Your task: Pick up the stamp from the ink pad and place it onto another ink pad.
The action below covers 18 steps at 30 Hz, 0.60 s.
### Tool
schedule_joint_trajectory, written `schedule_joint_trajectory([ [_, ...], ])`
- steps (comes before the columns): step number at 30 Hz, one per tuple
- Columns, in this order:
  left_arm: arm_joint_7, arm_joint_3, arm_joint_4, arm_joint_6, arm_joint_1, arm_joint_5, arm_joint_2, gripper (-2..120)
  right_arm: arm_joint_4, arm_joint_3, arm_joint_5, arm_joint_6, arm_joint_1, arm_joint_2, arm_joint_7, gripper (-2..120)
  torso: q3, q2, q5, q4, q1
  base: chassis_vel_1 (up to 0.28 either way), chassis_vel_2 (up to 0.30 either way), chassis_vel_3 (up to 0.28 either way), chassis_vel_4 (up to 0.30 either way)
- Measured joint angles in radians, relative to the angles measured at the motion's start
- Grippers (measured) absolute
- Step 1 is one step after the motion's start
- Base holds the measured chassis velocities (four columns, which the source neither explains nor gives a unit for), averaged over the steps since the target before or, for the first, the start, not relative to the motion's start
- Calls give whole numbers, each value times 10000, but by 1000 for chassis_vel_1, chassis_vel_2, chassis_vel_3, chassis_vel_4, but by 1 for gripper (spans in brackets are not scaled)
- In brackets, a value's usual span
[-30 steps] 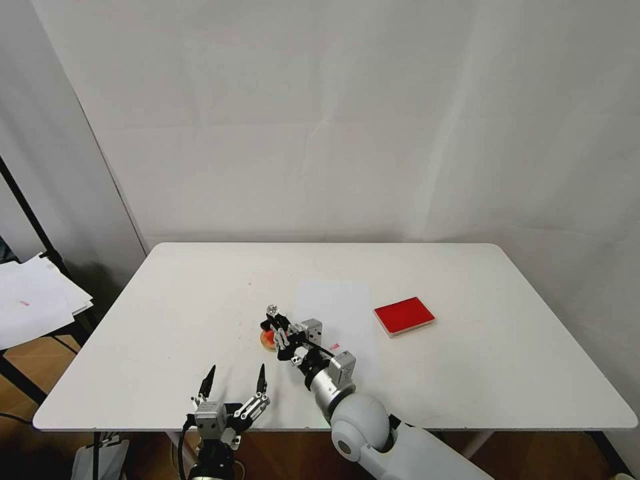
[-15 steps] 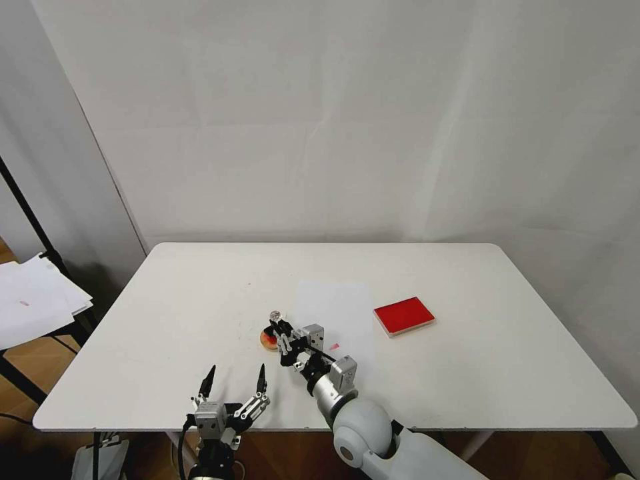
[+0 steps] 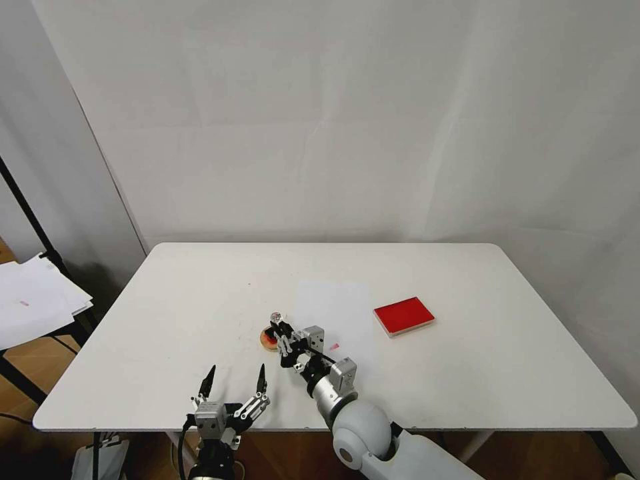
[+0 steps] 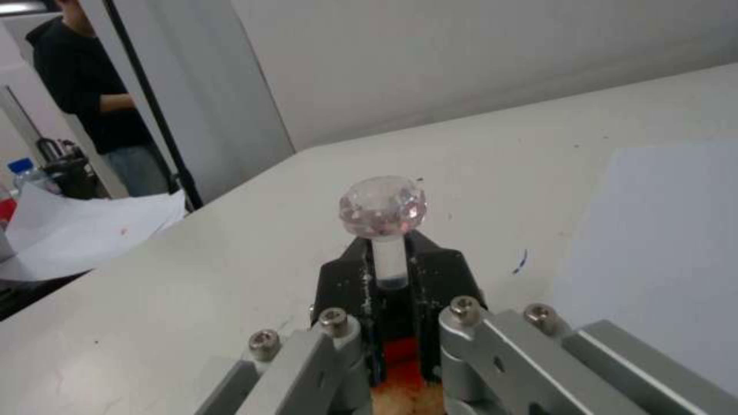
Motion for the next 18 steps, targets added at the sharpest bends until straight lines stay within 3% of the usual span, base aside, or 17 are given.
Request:
schedule_joint_trajectory([
  [8,0,0,0,0,0,0,0,102,97,-45,16,-106,-25,0,62,7,0,0,0,0,0,0,0,0,0],
  [18,0,0,0,0,0,0,0,102,128,-123,33,-147,-70,40,71,41,0,0,0,0,0,0,0,0,0],
])
